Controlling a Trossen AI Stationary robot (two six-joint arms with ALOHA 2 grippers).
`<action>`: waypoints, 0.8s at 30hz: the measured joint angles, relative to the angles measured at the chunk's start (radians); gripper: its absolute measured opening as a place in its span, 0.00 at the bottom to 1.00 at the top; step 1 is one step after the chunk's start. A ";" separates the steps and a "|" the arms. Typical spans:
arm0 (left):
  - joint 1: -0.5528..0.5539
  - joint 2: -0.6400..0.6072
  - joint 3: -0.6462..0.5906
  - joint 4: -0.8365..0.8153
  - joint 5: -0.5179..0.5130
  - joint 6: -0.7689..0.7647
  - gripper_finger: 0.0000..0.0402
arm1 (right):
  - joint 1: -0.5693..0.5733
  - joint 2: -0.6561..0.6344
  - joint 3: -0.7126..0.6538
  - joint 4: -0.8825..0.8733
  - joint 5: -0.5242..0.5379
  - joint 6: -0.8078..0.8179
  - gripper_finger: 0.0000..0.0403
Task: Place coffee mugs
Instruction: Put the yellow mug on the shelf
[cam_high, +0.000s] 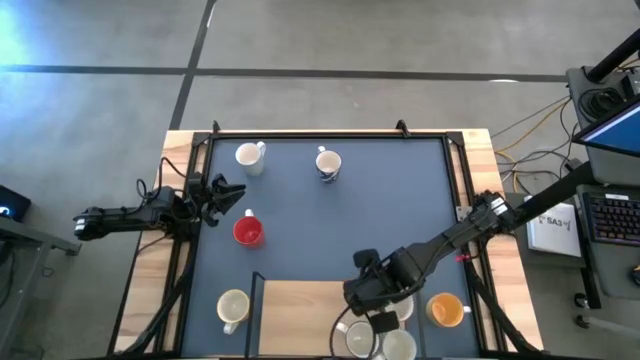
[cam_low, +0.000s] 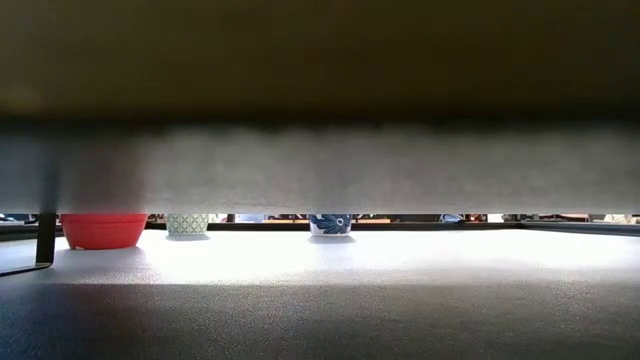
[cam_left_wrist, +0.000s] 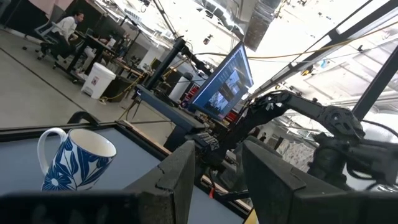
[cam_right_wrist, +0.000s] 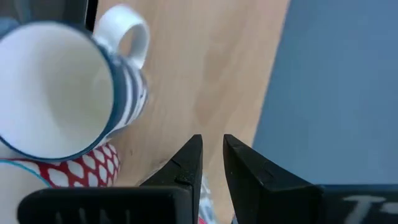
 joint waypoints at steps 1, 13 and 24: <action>0.000 0.000 0.000 0.000 0.000 0.000 0.29 | -0.006 -0.009 0.000 -0.001 0.012 0.006 0.13; 0.000 0.000 0.000 0.000 0.000 0.000 0.29 | -0.065 -0.136 -0.064 -0.162 0.119 0.104 0.13; 0.000 0.001 0.000 0.000 0.000 0.000 0.29 | -0.112 -0.375 -0.329 -0.152 0.131 0.389 0.13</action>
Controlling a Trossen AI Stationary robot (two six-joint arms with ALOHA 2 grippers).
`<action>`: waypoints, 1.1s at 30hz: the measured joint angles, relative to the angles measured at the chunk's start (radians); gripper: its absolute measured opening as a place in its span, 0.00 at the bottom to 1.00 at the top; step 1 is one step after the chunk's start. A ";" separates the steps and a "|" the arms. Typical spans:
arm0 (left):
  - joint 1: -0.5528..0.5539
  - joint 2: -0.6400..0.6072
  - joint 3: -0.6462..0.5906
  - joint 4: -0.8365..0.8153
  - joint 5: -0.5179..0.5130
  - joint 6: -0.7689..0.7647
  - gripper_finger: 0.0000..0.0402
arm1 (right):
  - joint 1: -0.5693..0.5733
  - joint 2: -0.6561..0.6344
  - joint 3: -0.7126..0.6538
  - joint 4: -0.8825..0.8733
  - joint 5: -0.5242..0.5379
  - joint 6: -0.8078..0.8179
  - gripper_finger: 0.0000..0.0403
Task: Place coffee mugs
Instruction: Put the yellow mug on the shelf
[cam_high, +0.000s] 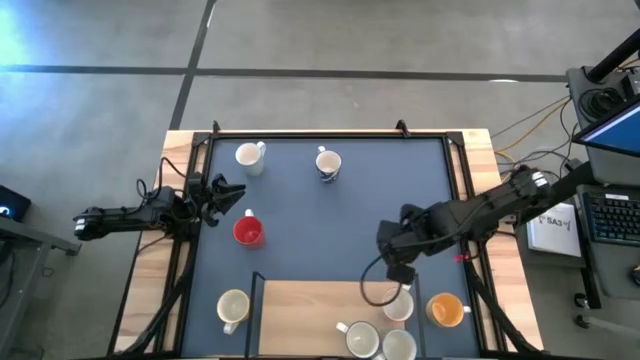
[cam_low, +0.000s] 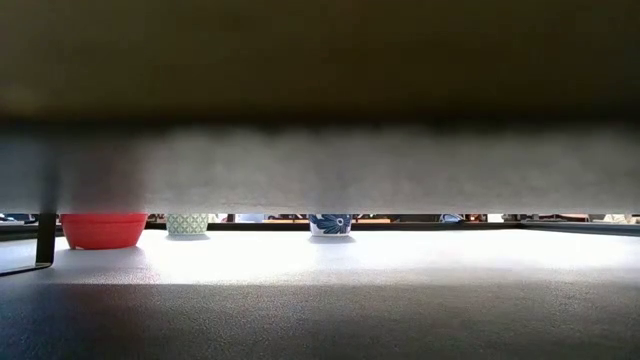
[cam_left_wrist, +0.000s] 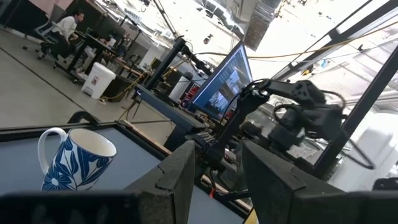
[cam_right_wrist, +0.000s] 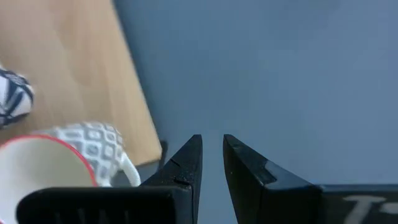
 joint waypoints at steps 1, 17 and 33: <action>0.000 0.000 0.000 0.000 0.000 0.000 0.29 | 0.006 -0.029 -0.034 0.000 -0.007 0.049 0.13; 0.000 0.000 0.000 0.000 0.000 0.000 0.29 | 0.317 -0.366 -0.484 0.198 -0.158 0.731 0.30; 0.000 0.000 0.000 0.000 0.000 0.000 0.29 | 0.478 -0.310 -0.529 0.257 -0.277 0.669 0.33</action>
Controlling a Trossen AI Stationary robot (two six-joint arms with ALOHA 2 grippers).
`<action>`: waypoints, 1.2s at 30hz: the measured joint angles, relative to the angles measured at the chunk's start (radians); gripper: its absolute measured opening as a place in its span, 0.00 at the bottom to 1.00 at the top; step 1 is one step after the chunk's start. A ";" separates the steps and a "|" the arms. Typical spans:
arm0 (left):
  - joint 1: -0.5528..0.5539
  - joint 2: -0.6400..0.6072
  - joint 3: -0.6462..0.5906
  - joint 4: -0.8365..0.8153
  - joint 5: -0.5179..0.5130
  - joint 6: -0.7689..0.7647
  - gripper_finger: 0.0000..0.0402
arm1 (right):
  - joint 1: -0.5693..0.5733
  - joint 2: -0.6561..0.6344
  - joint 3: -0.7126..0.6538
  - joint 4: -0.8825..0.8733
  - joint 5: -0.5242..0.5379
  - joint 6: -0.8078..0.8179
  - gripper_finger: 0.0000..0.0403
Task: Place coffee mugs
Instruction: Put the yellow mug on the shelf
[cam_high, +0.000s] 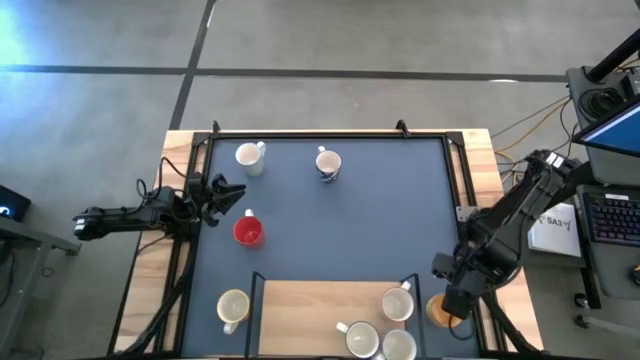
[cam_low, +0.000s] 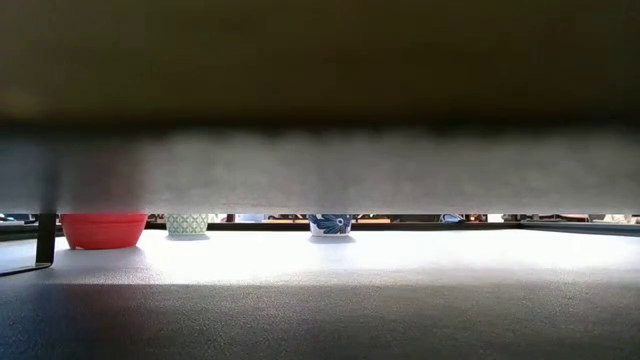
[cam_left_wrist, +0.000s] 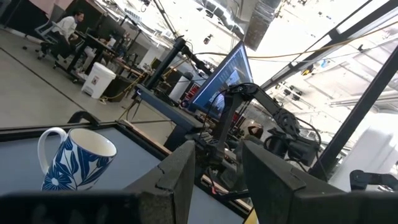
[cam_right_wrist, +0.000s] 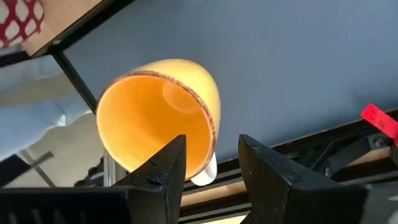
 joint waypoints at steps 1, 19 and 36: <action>0.000 0.000 0.000 0.000 0.000 0.000 0.29 | 0.008 0.000 -0.001 0.000 0.003 -0.005 0.33; 0.000 0.000 0.000 0.000 0.000 0.000 0.29 | 0.032 0.000 -0.155 0.176 0.037 -0.215 0.31; 0.000 0.000 0.000 0.000 0.000 0.000 0.29 | 0.032 -0.003 -0.201 0.209 0.026 -0.235 0.03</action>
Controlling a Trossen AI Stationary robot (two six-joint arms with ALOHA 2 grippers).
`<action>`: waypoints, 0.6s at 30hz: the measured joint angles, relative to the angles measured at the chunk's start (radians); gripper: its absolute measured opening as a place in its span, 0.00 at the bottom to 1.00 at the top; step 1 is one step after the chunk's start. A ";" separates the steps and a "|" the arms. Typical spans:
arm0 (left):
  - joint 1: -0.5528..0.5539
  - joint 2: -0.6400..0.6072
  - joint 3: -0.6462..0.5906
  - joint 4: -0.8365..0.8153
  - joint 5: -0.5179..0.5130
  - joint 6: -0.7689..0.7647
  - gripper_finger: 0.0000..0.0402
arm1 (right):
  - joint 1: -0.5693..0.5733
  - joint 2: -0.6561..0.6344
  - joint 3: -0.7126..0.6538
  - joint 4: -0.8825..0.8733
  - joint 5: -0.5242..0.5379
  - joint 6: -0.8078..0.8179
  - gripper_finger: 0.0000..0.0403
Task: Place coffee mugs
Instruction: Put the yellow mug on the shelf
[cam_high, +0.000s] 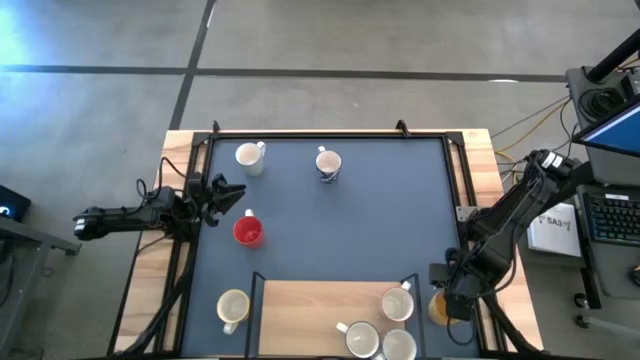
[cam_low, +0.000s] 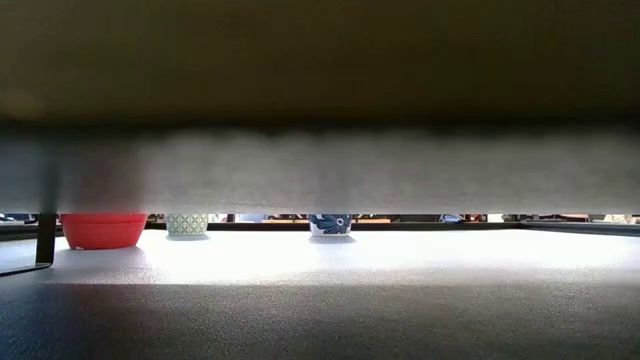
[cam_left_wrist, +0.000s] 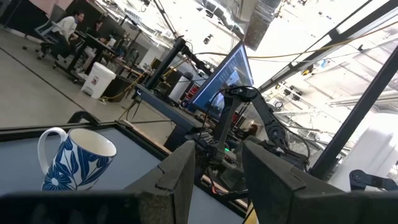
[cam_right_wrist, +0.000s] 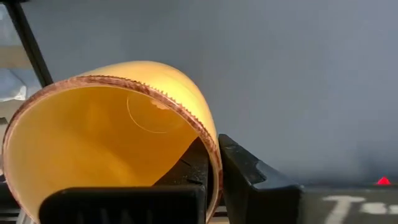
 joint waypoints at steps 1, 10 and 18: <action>0.000 0.000 0.000 0.000 0.000 0.000 0.29 | -0.002 -0.002 0.005 -0.019 0.000 0.002 0.03; 0.000 0.000 0.000 0.000 0.000 0.000 0.29 | -0.120 -0.007 0.044 -0.224 0.068 0.028 0.03; 0.000 0.000 0.000 0.000 0.000 0.000 0.29 | -0.323 -0.007 0.047 -0.224 0.079 -0.135 0.03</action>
